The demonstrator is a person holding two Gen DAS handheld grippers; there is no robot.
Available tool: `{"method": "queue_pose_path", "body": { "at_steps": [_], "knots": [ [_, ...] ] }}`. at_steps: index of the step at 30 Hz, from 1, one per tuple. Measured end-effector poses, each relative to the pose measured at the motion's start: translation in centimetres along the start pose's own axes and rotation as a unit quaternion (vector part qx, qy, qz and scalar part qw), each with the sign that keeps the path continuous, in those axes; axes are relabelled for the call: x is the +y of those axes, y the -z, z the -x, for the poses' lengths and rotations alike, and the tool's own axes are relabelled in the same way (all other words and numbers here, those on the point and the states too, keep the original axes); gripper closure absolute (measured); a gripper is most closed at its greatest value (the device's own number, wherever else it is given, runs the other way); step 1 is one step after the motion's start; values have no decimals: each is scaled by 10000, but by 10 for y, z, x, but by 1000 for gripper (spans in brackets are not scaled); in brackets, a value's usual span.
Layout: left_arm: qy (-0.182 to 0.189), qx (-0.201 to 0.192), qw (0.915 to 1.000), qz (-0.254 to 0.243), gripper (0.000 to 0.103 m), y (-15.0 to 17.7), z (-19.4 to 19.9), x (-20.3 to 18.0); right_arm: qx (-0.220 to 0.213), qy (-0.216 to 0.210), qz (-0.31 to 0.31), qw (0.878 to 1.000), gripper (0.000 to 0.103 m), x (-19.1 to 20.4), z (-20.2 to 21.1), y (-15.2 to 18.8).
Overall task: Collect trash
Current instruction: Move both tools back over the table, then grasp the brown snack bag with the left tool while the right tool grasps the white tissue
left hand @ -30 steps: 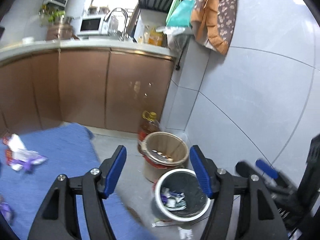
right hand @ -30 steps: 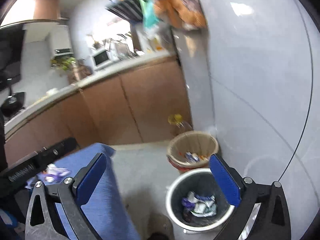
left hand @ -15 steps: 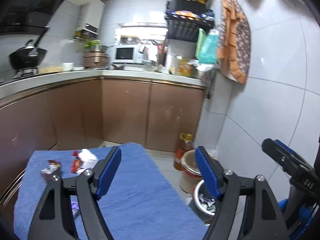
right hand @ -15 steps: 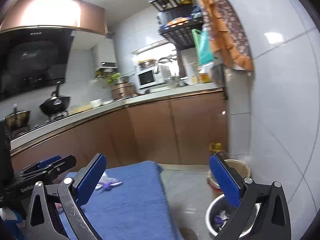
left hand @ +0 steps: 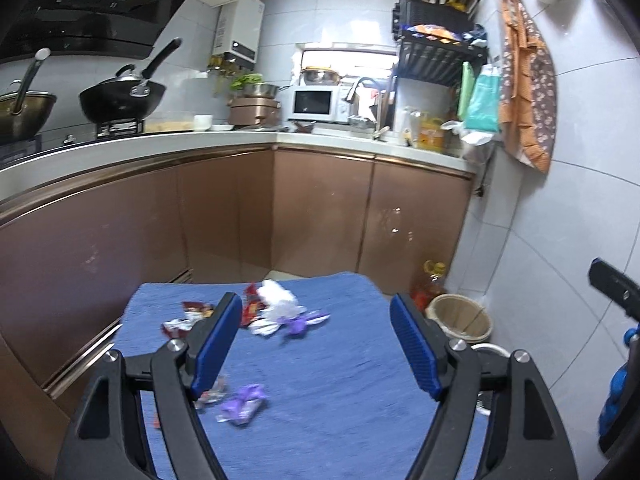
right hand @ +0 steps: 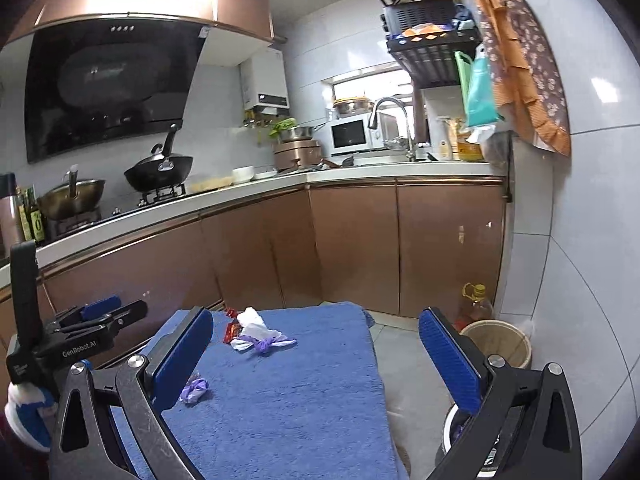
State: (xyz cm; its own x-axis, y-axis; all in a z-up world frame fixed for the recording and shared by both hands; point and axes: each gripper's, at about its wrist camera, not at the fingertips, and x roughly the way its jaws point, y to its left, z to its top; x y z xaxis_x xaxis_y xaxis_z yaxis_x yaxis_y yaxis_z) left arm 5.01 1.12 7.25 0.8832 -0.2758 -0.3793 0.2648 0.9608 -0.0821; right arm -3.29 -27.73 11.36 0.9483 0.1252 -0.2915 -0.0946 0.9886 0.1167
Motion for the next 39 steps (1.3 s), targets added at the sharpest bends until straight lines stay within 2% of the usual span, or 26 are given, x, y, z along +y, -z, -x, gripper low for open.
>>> {"method": "queue_pose_path", "body": {
  "at_steps": [7,10,13,19,24,32,34,37,39],
  "knots": [
    [-516,202,9984,91,28,7,-20,62,449,-289,131,9985,0,12,-46,14],
    [-647,392,9970,138,28,13,-36,88,764,-476,136,9958,0,19,-78,27],
    [-714,645,9954,-18,28,19,-58,103,1047,-629,180,9923,1,27,-110,38],
    [-639,1210,9895,-455,28,29,-108,121,1493,-942,370,9836,2,45,-176,53],
    [-419,1670,9823,-735,28,35,-156,135,1767,-1172,594,9755,5,61,-238,58],
    [-119,2344,9686,-820,29,44,-228,159,2176,-1532,544,9624,17,72,-333,70],
    [-38,2462,9655,-847,33,46,-241,163,2233,-1596,523,9602,18,75,-351,71],
    [45,2630,9609,-865,35,50,-258,166,2358,-1690,537,9555,18,80,-382,76],
    [72,2721,9577,-930,40,52,-266,167,2412,-1727,583,9532,18,84,-396,79]
  ]
}}
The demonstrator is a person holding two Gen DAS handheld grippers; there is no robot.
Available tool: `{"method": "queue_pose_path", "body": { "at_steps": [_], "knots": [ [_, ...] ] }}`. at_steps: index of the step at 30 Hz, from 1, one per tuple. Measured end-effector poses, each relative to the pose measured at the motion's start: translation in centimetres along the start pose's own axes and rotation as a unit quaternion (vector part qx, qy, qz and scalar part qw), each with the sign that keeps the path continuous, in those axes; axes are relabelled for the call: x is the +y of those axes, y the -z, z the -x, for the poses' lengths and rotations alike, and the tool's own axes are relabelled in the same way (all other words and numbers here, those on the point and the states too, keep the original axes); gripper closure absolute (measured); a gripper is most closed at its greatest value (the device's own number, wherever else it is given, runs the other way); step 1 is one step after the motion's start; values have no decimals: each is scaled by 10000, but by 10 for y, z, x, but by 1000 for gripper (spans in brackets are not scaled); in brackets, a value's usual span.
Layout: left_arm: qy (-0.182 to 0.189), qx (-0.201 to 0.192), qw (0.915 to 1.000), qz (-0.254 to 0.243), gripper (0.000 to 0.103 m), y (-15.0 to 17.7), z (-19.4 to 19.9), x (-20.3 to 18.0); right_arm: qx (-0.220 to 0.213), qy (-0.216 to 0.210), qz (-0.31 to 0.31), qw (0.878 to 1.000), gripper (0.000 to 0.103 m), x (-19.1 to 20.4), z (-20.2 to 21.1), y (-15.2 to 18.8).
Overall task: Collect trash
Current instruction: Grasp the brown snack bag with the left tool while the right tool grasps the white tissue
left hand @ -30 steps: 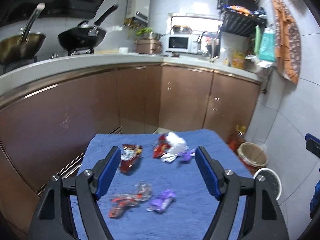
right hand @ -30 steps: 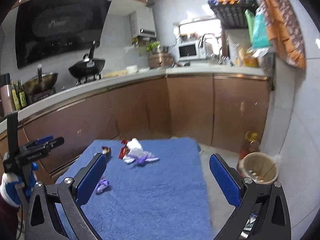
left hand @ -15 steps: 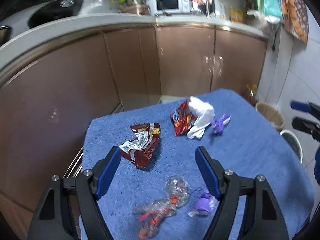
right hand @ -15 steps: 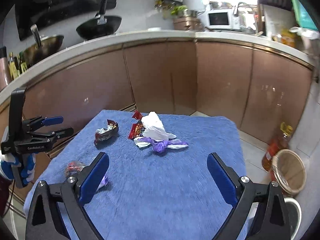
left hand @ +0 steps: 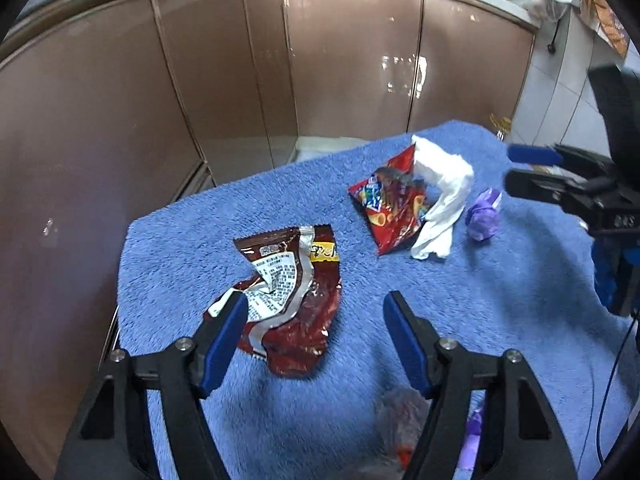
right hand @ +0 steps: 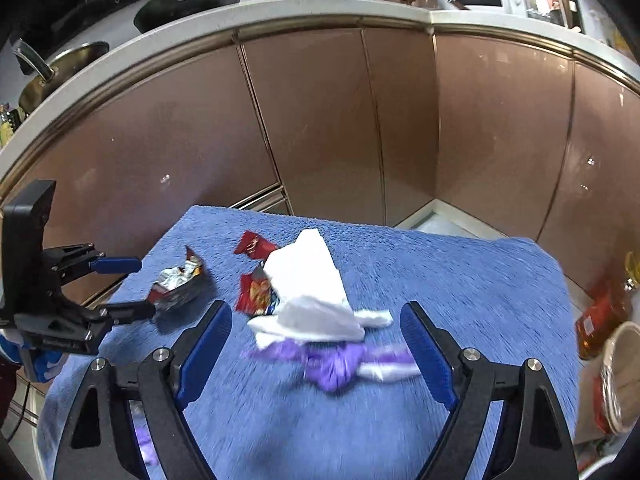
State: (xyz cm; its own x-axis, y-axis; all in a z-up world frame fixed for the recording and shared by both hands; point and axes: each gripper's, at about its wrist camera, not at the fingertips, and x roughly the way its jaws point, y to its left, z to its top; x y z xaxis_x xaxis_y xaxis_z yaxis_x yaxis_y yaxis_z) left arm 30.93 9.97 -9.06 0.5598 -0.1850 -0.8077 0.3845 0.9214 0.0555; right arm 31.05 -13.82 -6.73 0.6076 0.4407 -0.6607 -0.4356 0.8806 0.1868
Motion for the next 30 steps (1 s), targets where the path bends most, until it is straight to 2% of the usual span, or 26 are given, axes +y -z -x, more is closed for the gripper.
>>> {"method": "queue_pose_path", "body": {
  "at_steps": [4,6,9,11,12,14,15,21,30],
  "knots": [
    [-20,204,9997,-100,51,-2,-18,2,106,-111,7,9999,19,-1,-23,-5],
    [8,307,9995,-95,57,-2,-25,2,204,-169,-70,9996,26,-3,-32,-5],
    [64,466,9989,-88,70,2,-35,1,337,-225,-150,9991,42,-6,-42,-1],
    [82,501,9987,-84,75,3,-37,-1,397,-295,-248,9985,63,-10,-46,0],
    [81,495,9987,-84,79,4,-38,-1,417,-353,-300,9981,68,-13,-47,1],
    [99,469,9988,-67,89,3,-36,-2,432,-435,-346,9975,87,-15,-47,1],
    [101,441,9990,-48,93,4,-35,-2,419,-440,-340,9976,92,-15,-46,1],
    [-112,284,9995,-126,100,9,-17,-9,205,-426,-281,9985,95,-7,-24,-4],
    [-318,-139,9992,215,102,14,35,-4,-188,-451,-181,9986,95,9,33,-10]
  ]
}}
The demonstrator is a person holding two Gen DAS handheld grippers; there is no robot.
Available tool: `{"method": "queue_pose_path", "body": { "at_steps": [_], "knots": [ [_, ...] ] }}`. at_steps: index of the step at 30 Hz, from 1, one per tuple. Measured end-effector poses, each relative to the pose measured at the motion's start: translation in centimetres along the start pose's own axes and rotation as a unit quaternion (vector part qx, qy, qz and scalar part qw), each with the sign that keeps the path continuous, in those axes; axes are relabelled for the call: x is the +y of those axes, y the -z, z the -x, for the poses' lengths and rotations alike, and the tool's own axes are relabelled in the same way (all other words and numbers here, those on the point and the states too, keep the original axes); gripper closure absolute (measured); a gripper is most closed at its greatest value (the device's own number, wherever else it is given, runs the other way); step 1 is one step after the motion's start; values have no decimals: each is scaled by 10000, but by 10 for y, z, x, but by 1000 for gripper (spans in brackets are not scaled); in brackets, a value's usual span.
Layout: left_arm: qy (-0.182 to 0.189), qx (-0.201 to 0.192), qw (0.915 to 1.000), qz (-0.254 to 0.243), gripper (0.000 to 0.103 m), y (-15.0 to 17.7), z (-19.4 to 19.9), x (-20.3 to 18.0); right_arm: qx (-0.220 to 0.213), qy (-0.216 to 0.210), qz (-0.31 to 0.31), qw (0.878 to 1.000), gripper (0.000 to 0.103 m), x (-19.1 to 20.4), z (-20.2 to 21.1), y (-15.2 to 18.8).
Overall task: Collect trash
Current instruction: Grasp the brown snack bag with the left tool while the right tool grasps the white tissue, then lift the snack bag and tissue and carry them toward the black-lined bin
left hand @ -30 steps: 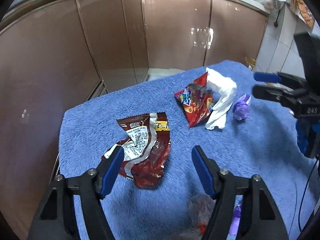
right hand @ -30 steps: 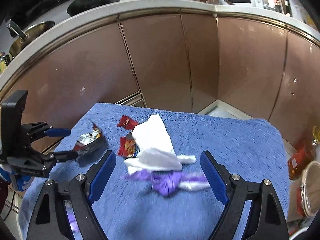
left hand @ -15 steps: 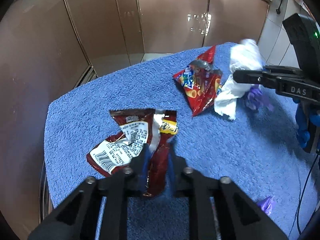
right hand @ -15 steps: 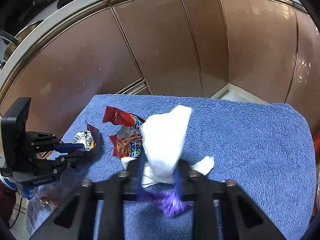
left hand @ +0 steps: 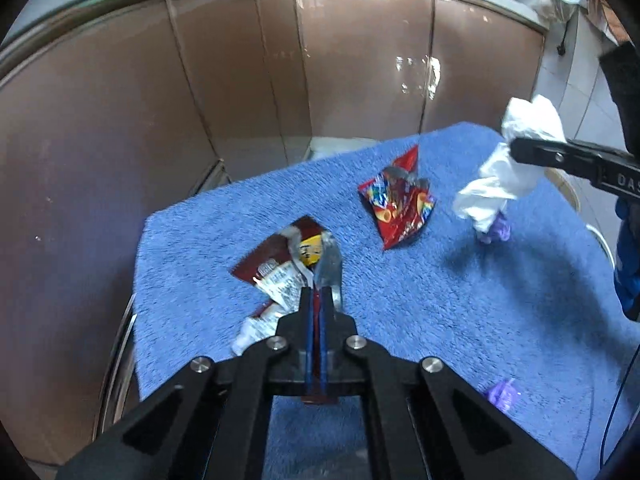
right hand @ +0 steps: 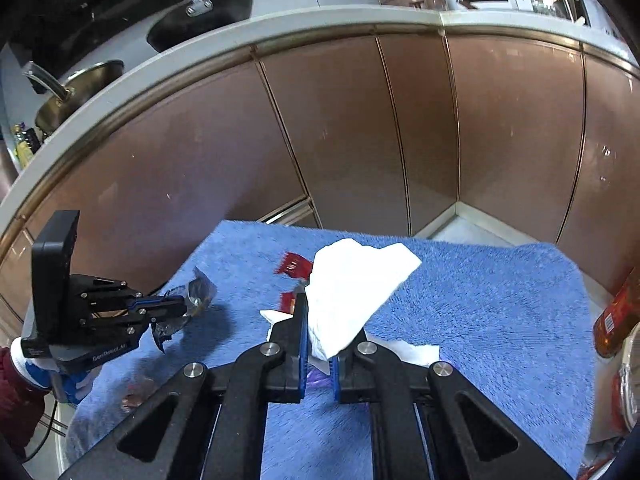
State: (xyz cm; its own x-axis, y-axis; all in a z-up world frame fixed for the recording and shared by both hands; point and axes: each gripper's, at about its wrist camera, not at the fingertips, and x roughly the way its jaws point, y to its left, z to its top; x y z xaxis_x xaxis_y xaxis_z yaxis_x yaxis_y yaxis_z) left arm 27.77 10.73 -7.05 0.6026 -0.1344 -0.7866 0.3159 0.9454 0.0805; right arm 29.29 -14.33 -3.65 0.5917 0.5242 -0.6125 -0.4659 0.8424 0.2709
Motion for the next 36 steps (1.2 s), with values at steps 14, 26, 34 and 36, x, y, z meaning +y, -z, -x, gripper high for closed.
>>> {"method": "queue_pose_path", "body": {
  "at_steps": [14,26,34,36],
  "knots": [
    [-168,-719,9967,327,102,8,93,-3,-617,206,14,9979,95,24,119,15],
    [-185,-1393,9894,369,102,23,185,-33,-1286,520,45,9903,95,42,237,48],
    [-184,-1652,9858,256,102,36,232,-61,-1654,683,-96,9838,95,45,297,76],
    [-153,-1737,9845,190,102,38,243,-72,-1731,749,-146,9819,95,42,308,83]
  ]
}}
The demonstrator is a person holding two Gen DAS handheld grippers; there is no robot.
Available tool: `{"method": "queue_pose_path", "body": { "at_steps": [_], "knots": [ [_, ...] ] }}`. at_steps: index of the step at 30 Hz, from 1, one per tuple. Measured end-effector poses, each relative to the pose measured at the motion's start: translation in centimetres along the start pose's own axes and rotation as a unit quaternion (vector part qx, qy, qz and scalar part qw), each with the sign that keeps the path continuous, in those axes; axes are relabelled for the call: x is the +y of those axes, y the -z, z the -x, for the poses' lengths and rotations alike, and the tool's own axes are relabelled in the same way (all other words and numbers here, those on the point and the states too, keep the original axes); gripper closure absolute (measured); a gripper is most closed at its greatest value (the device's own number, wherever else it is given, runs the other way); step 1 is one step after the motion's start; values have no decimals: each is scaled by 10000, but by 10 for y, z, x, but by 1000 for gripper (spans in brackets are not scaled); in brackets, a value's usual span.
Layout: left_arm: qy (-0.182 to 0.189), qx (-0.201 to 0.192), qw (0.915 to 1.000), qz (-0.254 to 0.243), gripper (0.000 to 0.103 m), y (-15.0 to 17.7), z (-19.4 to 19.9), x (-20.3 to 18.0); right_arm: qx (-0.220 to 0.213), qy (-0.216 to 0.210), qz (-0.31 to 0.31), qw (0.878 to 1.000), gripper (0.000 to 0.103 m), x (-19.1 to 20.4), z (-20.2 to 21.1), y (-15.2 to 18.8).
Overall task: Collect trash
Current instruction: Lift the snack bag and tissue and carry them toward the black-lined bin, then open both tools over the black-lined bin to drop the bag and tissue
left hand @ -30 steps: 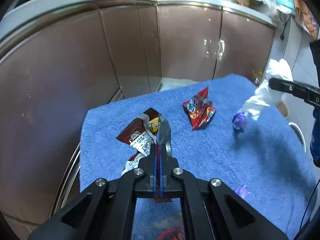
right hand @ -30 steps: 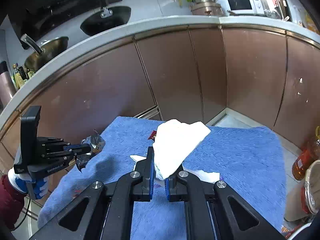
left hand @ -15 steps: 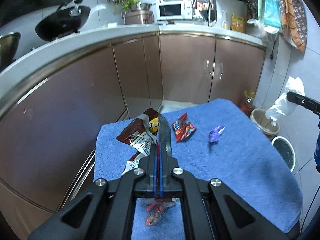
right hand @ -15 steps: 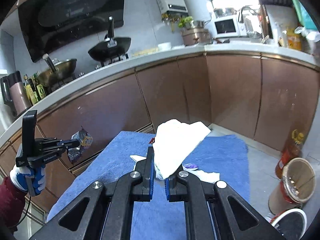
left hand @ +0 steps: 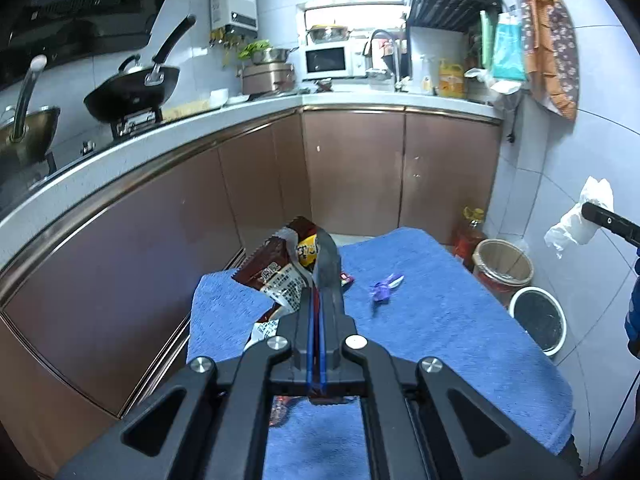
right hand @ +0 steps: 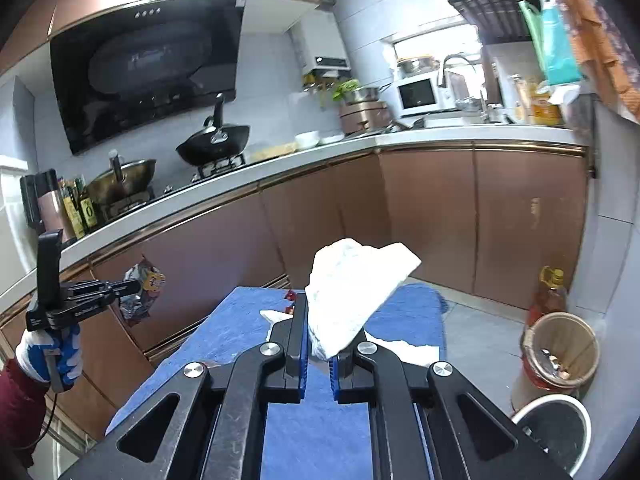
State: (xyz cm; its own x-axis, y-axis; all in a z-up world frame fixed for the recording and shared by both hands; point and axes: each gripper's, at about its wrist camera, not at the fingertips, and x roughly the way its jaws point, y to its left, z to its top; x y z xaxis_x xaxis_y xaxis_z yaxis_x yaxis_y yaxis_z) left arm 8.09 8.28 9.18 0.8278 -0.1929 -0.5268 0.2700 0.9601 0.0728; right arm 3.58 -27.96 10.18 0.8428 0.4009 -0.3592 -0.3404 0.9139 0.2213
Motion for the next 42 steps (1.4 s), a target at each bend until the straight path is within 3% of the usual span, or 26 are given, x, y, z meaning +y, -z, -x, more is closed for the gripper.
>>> {"method": "queue_pose_path", "body": {
  "at_steps": [11,24,33,42],
  "knots": [
    [513,-188,9984,-168,102,-7,10,-59,-352,557,-342,9972,95,-37,64,23],
    [1499,5,9870,-572,102,-28,-35,-168,-353,1287,-700,9886,95,-94,86,53],
    [2431,430,9628,-1100,102,-35,-97,-287,20,1863,-1312,9737,95,-162,69,99],
    [3193,1105,9279,-1579,102,-16,-186,-416,540,2369,-2211,9445,94,-255,48,160]
  ]
}}
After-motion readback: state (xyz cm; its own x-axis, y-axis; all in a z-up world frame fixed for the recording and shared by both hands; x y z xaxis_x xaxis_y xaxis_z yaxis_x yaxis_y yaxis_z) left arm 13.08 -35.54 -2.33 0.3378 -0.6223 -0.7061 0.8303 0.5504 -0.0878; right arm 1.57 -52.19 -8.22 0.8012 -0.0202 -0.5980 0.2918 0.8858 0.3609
